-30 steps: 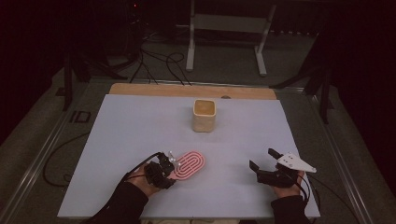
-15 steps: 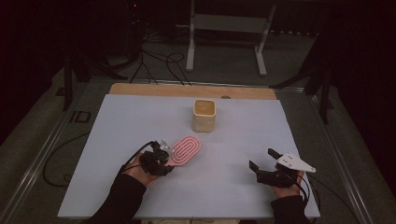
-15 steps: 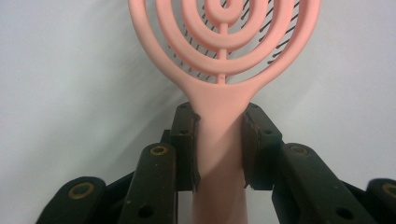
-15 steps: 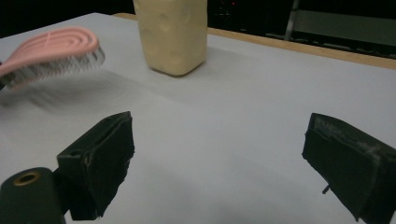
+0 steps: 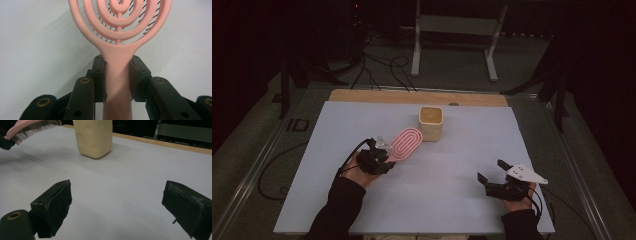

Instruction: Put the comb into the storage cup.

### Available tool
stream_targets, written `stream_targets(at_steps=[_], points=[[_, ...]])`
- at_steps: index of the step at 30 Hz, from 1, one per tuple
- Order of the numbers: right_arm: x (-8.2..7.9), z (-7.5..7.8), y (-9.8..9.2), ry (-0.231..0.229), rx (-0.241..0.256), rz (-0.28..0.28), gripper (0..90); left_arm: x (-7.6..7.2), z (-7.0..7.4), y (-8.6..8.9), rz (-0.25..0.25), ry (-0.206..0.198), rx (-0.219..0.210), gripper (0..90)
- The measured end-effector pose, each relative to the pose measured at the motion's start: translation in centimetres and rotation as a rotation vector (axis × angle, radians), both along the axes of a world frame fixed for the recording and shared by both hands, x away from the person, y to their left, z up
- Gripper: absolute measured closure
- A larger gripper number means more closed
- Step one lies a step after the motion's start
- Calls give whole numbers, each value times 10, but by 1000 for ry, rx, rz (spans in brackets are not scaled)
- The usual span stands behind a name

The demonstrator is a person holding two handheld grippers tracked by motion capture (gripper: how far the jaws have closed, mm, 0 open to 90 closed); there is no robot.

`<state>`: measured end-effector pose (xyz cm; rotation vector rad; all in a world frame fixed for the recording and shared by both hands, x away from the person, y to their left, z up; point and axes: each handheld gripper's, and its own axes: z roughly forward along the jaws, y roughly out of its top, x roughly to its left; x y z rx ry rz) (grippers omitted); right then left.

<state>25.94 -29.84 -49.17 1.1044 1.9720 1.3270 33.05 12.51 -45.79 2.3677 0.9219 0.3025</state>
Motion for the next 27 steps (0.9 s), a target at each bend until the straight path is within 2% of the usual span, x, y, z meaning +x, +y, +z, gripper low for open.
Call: stream_targets(at_steps=[17, 27], points=[[3, -4, 7, 28, -9, 18, 87, 14, 9, 0, 28, -76, -64, 702], [4, -6, 12, 45, -20, 25, 87, 19, 16, -5, 21, -117, -79, 702]])
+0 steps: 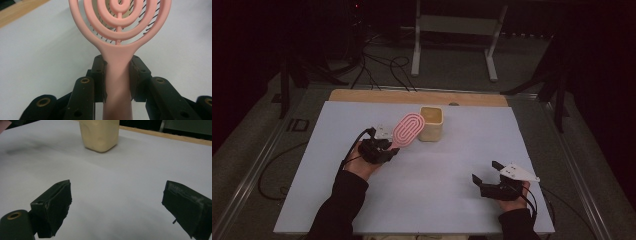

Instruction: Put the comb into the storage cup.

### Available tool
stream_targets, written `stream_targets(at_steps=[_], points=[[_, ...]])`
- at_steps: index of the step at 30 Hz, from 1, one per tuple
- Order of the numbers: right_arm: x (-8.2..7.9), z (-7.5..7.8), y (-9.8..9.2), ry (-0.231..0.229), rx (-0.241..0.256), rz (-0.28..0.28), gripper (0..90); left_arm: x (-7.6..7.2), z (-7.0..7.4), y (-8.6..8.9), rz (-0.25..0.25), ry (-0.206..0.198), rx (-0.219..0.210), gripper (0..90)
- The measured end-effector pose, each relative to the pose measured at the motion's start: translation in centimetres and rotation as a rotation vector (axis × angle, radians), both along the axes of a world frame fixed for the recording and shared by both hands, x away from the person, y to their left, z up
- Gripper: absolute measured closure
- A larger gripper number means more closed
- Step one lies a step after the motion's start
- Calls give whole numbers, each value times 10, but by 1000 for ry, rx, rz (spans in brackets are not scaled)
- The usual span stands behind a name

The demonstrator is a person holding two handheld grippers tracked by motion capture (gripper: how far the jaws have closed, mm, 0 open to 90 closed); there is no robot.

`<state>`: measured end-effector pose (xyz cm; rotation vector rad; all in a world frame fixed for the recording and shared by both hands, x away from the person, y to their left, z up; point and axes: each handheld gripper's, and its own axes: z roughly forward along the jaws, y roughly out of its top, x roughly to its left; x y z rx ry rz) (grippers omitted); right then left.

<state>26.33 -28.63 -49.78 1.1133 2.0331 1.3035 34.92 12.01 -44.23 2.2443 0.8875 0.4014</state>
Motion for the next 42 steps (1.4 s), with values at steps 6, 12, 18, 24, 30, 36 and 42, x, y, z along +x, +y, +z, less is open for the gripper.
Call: stream_targets(at_steps=[6, 12, 18, 24, 30, 36, 42], points=[[2, 0, 1, 6, 29, 4, 88, 0, 6, -2, -5, -31, -18, 702], [5, 1, 0, 15, 64, -6, 88, 1, 7, -5, -19, -48, -21, 702], [10, 7, 6, 11, 68, 8, 87, 3, 9, -11, -28, -65, -34, 702], [18, 13, 15, 23, 76, 22, 78, 0, 11, -16, -37, -88, -49, 702], [27, 20, 28, 34, 69, 19, 78, -4, 12, -18, -43, -108, -53, 702], [37, 28, 42, 32, 93, 34, 77, -5, 14, -19, -46, -129, -65, 701], [46, 36, 55, 27, 102, 49, 77, -4, 12, -19, -45, -135, -65, 702]])
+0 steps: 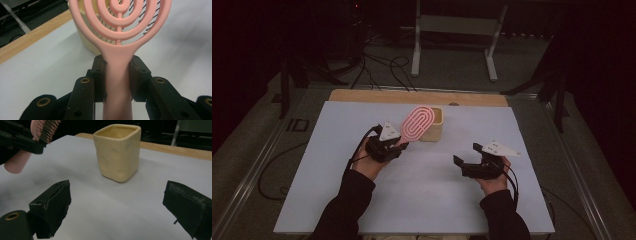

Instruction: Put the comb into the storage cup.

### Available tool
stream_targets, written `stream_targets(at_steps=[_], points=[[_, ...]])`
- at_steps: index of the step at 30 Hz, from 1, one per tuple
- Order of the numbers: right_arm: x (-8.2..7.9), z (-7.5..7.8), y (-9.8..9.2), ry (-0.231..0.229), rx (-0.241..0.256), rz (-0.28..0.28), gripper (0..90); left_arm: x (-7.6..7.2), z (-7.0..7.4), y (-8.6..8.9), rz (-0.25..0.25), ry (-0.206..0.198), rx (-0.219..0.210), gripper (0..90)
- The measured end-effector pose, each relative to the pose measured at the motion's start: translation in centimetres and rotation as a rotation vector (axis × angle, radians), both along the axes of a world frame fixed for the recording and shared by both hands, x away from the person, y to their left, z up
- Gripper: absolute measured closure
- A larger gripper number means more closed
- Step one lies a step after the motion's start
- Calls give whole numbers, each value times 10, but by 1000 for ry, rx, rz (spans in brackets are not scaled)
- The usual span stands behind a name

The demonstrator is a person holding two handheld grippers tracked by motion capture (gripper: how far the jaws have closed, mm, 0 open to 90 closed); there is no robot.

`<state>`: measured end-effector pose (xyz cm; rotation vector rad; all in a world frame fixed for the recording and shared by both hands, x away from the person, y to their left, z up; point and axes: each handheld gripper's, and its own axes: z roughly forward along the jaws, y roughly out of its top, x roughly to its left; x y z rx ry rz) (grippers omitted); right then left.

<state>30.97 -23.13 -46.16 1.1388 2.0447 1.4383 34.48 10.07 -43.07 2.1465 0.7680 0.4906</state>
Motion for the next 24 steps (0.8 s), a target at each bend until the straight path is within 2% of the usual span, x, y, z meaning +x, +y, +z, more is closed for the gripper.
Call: stream_targets(at_steps=[7, 13, 15, 24], points=[[9, 9, 17, 1, 35, 41, 78, -1, -1, 0, 0, -11, 0, 701], [15, 18, 32, -19, 65, 71, 78, -2, -1, 1, 7, -25, 1, 701], [17, 21, 37, -21, 57, 74, 78, -2, -1, 1, 11, -27, -3, 702], [25, 34, 54, -31, 82, 99, 78, -4, 0, 1, 7, -39, -9, 702]])
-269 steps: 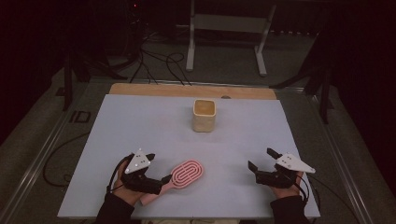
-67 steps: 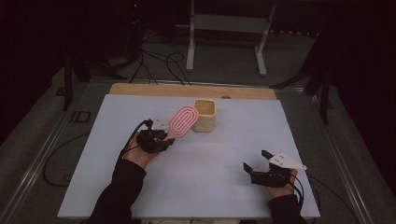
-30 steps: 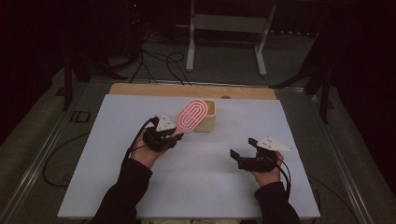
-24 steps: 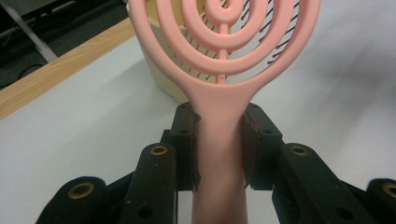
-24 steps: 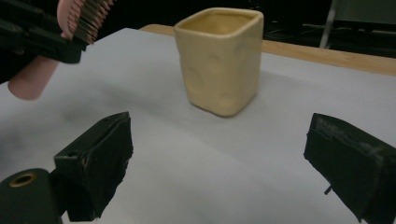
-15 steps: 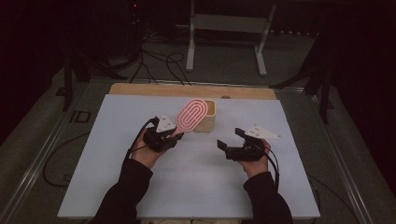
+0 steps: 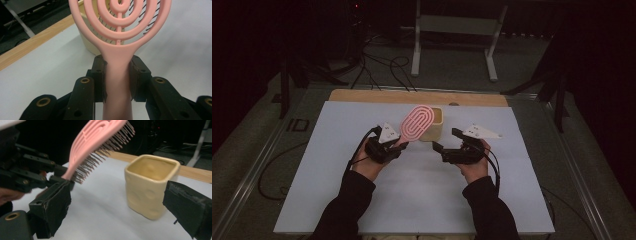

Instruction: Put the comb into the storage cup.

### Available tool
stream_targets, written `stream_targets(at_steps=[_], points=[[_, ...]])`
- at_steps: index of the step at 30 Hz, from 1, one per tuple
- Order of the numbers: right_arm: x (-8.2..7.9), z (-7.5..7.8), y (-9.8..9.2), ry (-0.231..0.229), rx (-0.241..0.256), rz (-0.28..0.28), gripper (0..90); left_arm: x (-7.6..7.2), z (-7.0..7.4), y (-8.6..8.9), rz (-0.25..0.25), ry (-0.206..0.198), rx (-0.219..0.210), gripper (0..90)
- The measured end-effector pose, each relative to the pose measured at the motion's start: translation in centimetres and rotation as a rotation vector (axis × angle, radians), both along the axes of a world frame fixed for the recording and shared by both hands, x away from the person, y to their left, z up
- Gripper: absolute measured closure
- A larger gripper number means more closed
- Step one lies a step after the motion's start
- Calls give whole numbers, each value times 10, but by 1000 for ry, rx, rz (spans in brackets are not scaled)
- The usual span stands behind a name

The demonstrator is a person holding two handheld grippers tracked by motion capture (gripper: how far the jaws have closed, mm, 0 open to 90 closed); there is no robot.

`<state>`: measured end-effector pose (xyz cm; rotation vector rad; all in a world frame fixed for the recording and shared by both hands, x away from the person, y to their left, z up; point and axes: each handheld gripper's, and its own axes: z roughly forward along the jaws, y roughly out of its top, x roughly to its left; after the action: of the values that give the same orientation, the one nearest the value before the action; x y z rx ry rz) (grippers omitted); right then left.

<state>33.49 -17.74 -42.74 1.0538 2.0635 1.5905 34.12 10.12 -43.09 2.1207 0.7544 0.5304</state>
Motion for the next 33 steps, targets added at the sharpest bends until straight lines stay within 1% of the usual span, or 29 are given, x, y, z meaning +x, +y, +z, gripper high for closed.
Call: stream_targets(at_steps=[3, 7, 8, 16, 17, 18, 21, 23, 25, 30, 33], points=[[3, 2, 5, 8, 20, 11, 77, 0, 0, 0, -1, -3, -2, 702], [6, 5, 12, 4, 26, 18, 77, 0, 1, 0, 0, -5, -3, 702], [7, 5, 13, 5, 28, 18, 77, 0, 1, 0, 2, -7, -9, 702], [15, 11, 23, 9, 58, 32, 78, -2, 3, 1, 0, -17, -9, 701], [17, 12, 26, 11, 65, 35, 77, -2, 3, 1, 2, -18, -16, 702], [18, 12, 29, 12, 62, 38, 77, -3, 3, 1, 1, -17, -14, 702], [20, 12, 33, 16, 64, 43, 78, -3, 5, 1, -4, -16, -27, 702], [22, 13, 36, 17, 71, 51, 78, -4, 6, 0, -5, -20, -24, 701], [24, 13, 39, 23, 81, 57, 78, -4, 6, 0, -6, -23, -32, 702], [30, 13, 46, 31, 98, 60, 78, -6, 6, -4, -21, -28, -22, 702], [36, 12, 50, 58, 109, 75, 81, -7, 5, -7, -29, -31, -20, 701]])
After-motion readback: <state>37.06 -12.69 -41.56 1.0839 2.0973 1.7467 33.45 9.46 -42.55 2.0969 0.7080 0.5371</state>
